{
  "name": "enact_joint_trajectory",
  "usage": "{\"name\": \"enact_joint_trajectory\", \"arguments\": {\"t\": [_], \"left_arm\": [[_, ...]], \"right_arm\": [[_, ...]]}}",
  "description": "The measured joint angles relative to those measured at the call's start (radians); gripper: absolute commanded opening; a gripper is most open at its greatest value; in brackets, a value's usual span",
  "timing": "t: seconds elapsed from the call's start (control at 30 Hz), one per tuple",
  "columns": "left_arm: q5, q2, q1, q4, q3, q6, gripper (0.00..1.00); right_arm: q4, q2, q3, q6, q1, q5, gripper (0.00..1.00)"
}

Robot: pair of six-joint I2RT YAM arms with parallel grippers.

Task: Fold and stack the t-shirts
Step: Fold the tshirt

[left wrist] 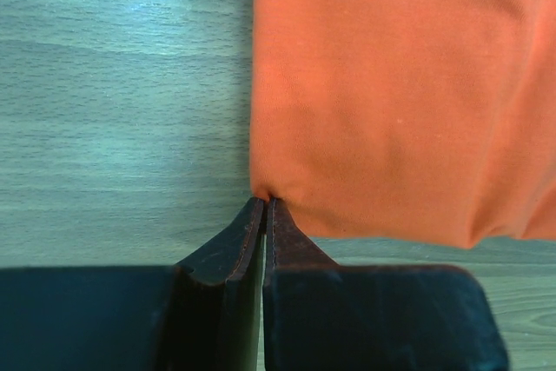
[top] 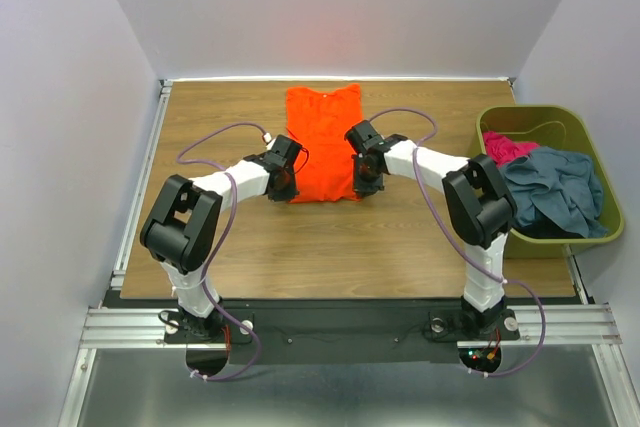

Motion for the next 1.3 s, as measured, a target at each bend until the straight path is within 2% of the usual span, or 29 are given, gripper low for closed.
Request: {"name": "enact_joint_trajectory", "arguments": {"t": [0.2, 0.3, 0.47, 0.6, 0.77, 1.0, 1.13, 1.3], "left_arm": [[-0.001, -0.029, 0.0, -0.063, -0.005, 0.028, 0.0], [0.03, -0.09, 0.0, -0.096, -0.051, 0.034, 0.0], [0.161, -0.283, -0.031, -0.143, -0.183, 0.004, 0.0], [0.274, -0.463, -0.108, -0.197, -0.277, -0.067, 0.0], [0.332, -0.58, -0.193, -0.246, -0.321, -0.152, 0.0], [0.363, -0.715, -0.275, -0.323, -0.365, -0.264, 0.0], [0.343, -0.756, -0.275, -0.365, -0.348, -0.292, 0.0], [0.278, -0.725, -0.275, -0.399, -0.25, -0.295, 0.0]], "right_arm": [[0.014, -0.058, -0.077, -0.031, 0.002, 0.007, 0.01], [0.005, -0.12, -0.158, -0.053, 0.002, -0.008, 0.01], [-0.035, -0.246, -0.322, -0.071, 0.006, -0.091, 0.01], [-0.13, -0.365, -0.451, -0.067, 0.029, -0.155, 0.01], [-0.24, -0.495, -0.504, -0.052, 0.057, -0.187, 0.01], [-0.365, -0.632, -0.482, -0.029, 0.063, -0.2, 0.01], [-0.429, -0.648, -0.388, -0.025, 0.064, -0.183, 0.01], [-0.5, -0.622, -0.2, -0.037, 0.064, -0.105, 0.01]]}}
